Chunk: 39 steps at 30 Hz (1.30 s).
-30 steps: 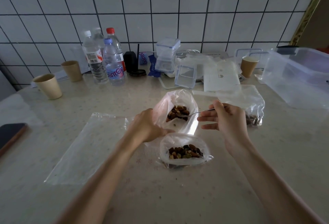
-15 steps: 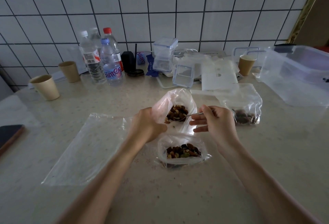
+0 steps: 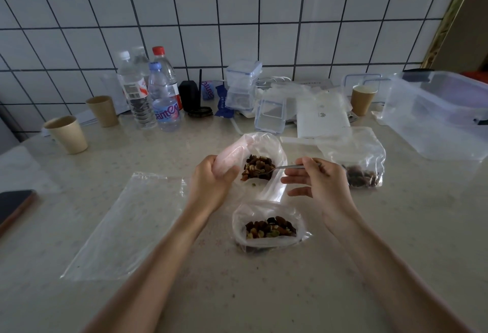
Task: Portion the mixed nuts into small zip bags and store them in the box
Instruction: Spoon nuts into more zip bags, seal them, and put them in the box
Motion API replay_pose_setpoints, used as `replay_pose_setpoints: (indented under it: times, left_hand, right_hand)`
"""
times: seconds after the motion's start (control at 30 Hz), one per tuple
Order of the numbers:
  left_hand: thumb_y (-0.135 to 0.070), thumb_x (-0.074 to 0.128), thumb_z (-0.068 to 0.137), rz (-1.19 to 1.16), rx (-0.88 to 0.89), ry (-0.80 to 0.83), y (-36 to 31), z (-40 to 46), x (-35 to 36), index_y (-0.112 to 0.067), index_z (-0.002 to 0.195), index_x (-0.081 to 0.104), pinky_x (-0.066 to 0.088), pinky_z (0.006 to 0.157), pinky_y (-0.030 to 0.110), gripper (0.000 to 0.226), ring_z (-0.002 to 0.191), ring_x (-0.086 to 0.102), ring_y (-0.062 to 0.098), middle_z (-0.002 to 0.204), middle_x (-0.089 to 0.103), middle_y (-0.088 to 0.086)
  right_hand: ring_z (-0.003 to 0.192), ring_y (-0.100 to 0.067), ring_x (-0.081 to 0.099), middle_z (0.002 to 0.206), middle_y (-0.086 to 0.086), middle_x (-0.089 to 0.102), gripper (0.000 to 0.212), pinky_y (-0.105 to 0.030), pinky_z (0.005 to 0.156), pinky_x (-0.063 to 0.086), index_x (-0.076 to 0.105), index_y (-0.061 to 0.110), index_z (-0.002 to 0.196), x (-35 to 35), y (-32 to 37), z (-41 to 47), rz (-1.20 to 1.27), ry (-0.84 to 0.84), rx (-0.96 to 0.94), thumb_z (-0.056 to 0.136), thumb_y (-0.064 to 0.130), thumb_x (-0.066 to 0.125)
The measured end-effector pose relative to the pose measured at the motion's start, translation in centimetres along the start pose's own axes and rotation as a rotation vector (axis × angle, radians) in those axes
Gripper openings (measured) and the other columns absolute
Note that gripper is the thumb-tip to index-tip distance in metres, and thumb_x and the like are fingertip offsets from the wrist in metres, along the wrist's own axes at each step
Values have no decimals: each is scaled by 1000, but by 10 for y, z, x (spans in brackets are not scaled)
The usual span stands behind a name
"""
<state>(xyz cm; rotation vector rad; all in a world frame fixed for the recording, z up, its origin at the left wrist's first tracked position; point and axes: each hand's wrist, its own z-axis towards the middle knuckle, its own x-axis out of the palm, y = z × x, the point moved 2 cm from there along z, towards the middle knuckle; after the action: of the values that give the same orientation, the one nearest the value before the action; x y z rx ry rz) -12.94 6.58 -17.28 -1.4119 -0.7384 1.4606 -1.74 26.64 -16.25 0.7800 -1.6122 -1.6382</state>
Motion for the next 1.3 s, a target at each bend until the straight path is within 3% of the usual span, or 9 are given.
replay_pose_setpoints:
  times: [0.23, 0.4, 0.5, 0.57, 0.7, 0.93, 1.07, 1.17, 1.3]
  left_hand:
    - [-58, 70, 89, 145, 120, -12, -1, 1, -12, -19, 132, 57, 50, 91, 32, 59, 109, 58, 11, 121, 59, -11]
    - [-42, 74, 93, 257, 318, -111, -16, -17, -30, -21, 129, 60, 41, 97, 29, 44, 120, 47, 6, 126, 49, -15]
    - [-36, 74, 93, 296, 423, -125, -28, -39, -38, -23, 115, 66, 44, 83, 16, 27, 100, 58, 0, 111, 61, -16]
    - [-44, 70, 94, 261, 387, -63, -32, -55, -41, -30, 98, 67, 47, 69, 9, 15, 82, 65, 0, 86, 68, -17]
    - [-77, 48, 86, 374, 187, 179, -23, -80, -38, -36, 89, 69, 49, 58, 17, 46, 61, 69, -2, 67, 71, -15]
    - [-44, 56, 103, 281, 142, 185, -11, -87, -24, -32, 85, 67, 50, 52, 27, 25, 47, 66, 9, 58, 69, -7]
    - [-37, 58, 104, 218, 180, 108, -1, -87, -17, -26, 85, 66, 51, 47, 25, 24, 40, 63, 10, 59, 67, -11]
    - [-34, 59, 105, 167, 170, 81, 6, -85, -16, -23, 84, 67, 46, 45, 20, 25, 38, 59, 8, 52, 62, -8]
    - [-35, 59, 104, 119, 137, 82, 8, -84, -15, -26, 85, 69, 41, 44, 16, 23, 39, 56, 6, 54, 63, -5]
  right_hand:
    - [81, -32, 78, 87, -12, 79, 28, -42, 61, 60, 67, 5, 105, 1, 11, -2, -31, 56, -87, 111, 21, 44]
    - [76, -33, 77, 84, -15, 78, 36, -35, 52, 57, 66, 1, 103, -4, 24, -5, 31, 64, -105, 112, 25, 41]
    - [68, -33, 74, 79, -16, 76, 38, -33, 48, 53, 65, 2, 97, -12, 33, -7, 96, 92, -109, 113, 27, 40]
    - [62, -33, 71, 74, -17, 74, 39, -32, 44, 50, 64, 4, 92, -18, 39, -8, 141, 126, -115, 113, 26, 40]
    - [55, -30, 66, 66, -17, 69, 40, -30, 41, 46, 62, 5, 87, -26, 48, -12, 94, 222, -126, 113, 27, 40]
    - [58, -28, 67, 69, -13, 68, 37, -31, 45, 46, 61, 6, 90, -18, 55, -29, -259, 489, -380, 112, 27, 39]
    - [63, -16, 66, 73, -3, 67, 33, -13, 56, 45, 64, 13, 89, -11, 53, -40, -381, 546, -565, 110, 30, 45]
    - [65, -16, 66, 74, 0, 67, 34, -14, 58, 46, 65, 15, 90, -13, 55, -40, -369, 532, -633, 109, 33, 43]
    - [58, -28, 64, 72, -11, 68, 35, -29, 42, 42, 63, 14, 90, -18, 52, -25, -120, 439, -530, 112, 28, 39]
